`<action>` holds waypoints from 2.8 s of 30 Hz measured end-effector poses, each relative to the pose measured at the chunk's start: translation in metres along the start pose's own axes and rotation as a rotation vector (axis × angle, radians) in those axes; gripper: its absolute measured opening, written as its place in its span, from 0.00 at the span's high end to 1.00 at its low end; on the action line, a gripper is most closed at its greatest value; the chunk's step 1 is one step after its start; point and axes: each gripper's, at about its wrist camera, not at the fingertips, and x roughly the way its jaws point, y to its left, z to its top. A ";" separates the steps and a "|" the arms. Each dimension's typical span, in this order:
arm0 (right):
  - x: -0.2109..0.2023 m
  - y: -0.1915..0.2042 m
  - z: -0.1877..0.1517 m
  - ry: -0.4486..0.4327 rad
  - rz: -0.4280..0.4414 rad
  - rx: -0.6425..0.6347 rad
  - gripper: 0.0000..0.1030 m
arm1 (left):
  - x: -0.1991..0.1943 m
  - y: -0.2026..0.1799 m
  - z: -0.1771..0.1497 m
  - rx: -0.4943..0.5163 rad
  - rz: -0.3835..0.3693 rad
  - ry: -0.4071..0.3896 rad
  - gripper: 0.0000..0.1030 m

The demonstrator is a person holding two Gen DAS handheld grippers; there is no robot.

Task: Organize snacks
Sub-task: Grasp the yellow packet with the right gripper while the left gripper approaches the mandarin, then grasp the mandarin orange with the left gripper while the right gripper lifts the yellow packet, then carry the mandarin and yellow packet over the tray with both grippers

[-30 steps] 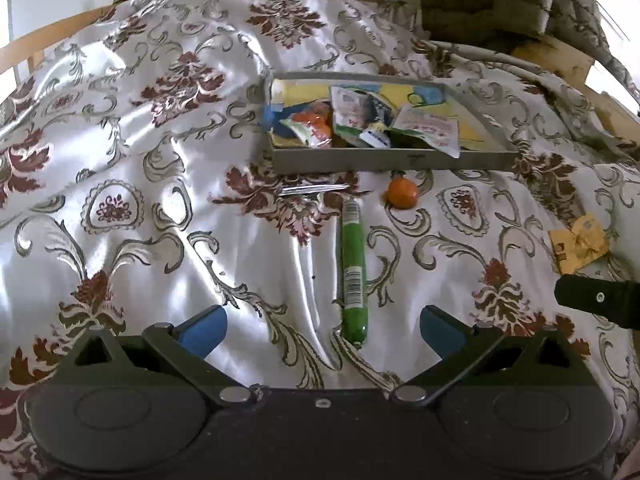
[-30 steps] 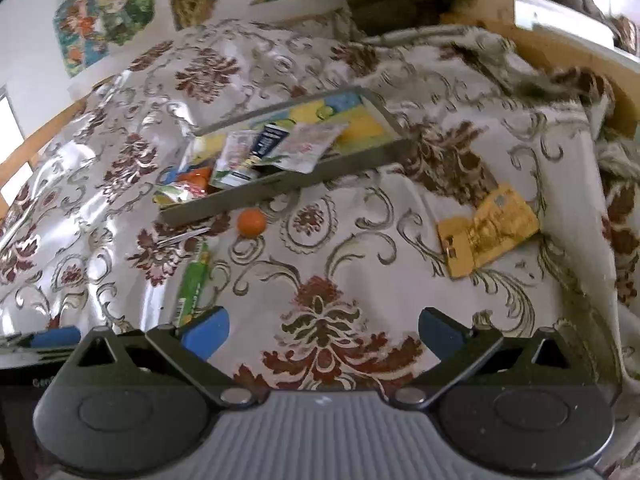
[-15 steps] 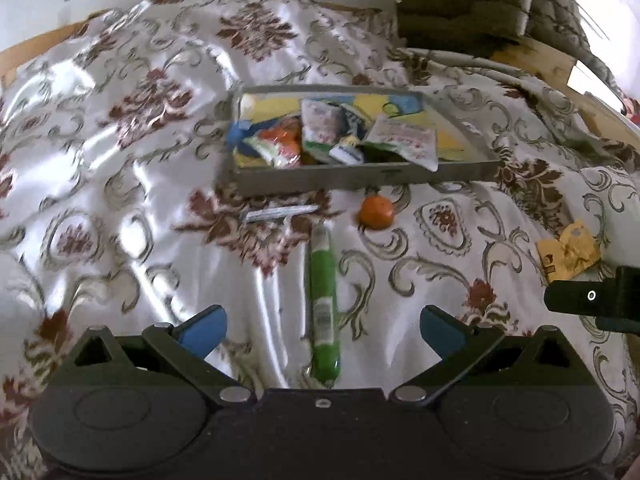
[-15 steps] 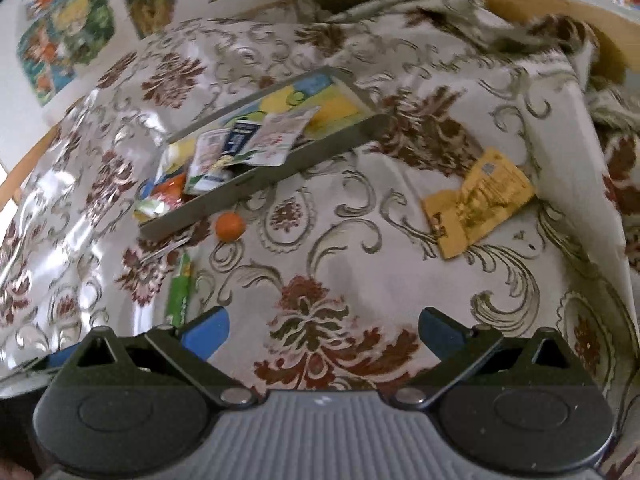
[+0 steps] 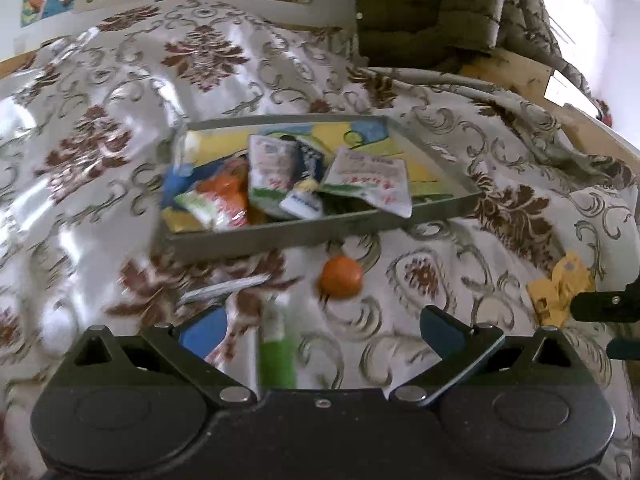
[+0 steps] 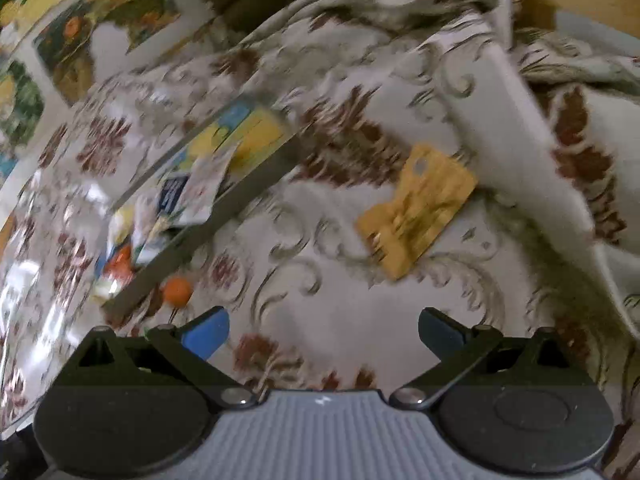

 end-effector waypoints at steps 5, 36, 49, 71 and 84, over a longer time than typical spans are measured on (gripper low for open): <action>0.019 -0.022 0.024 0.051 0.002 0.111 0.00 | 0.031 -0.008 0.013 0.020 -0.043 0.009 0.01; 0.110 0.022 0.034 0.109 0.106 0.088 0.63 | 0.091 0.004 0.013 0.038 -0.183 0.080 0.47; 0.110 0.043 0.023 0.133 0.113 -0.055 0.48 | 0.094 0.005 0.014 -0.003 -0.130 0.087 0.65; 0.105 0.062 0.013 0.150 0.067 -0.205 0.65 | 0.077 0.011 0.008 -0.087 -0.135 0.061 0.67; 0.092 0.056 0.013 0.131 0.129 -0.159 0.71 | 0.036 0.019 0.011 -0.155 -0.100 0.013 0.67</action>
